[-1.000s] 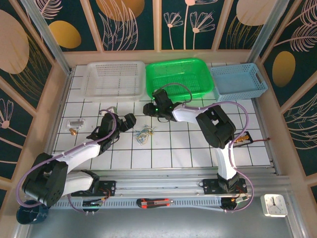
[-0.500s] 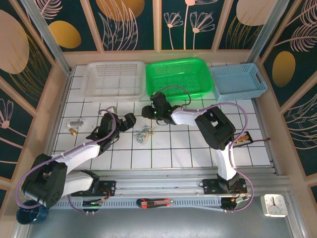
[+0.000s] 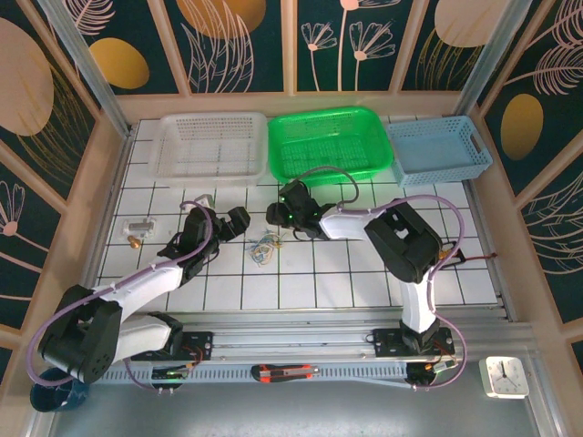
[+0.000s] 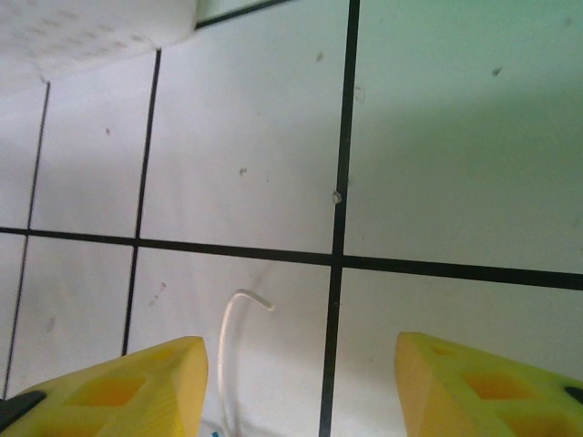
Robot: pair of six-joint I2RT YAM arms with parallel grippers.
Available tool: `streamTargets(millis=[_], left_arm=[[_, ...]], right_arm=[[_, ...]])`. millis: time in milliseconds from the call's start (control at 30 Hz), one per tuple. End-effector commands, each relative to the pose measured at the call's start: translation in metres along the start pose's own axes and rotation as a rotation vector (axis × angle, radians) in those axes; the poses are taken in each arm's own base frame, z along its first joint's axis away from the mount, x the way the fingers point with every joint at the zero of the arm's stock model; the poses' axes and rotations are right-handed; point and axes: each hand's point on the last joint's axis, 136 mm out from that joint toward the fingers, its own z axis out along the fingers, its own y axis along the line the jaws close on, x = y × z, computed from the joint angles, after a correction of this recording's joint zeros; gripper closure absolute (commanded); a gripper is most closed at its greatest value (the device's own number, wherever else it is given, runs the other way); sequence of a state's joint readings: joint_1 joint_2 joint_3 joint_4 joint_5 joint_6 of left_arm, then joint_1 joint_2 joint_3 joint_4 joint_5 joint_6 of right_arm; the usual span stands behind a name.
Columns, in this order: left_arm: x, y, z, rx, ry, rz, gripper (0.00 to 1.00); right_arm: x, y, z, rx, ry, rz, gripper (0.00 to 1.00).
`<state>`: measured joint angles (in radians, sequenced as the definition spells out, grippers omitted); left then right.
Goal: Untangle the cables
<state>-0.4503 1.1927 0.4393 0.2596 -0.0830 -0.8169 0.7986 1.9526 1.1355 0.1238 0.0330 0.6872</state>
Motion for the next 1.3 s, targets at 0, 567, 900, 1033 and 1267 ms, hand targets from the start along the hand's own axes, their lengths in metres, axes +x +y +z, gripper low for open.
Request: streamTargets(millis=[0,567,900,1033,1267], left_arm=[[-0.002,-0.003,-0.003,0.026,-0.011,-0.019,0.01],[0.0,-0.004,-0.002,0.04,-0.002,-0.024,0.01],[0.002,-0.003,-0.001,0.04,0.001,-0.025,0.01],[0.003,-0.003,-0.001,0.041,0.002,-0.026,0.01],[0.002,-0.004,-0.001,0.046,0.004,-0.028,0.01]], right_arm=[[-0.012,0.001,-0.014,0.018,-0.063,0.025,0.39],[-0.004,0.019,0.009,-0.087,0.003,0.049,0.54],[0.0,0.02,0.018,-0.102,0.022,0.052,0.61],[0.0,0.02,0.022,-0.096,0.026,0.05,0.62],[-0.002,0.014,0.029,-0.078,0.024,0.052,0.67]])
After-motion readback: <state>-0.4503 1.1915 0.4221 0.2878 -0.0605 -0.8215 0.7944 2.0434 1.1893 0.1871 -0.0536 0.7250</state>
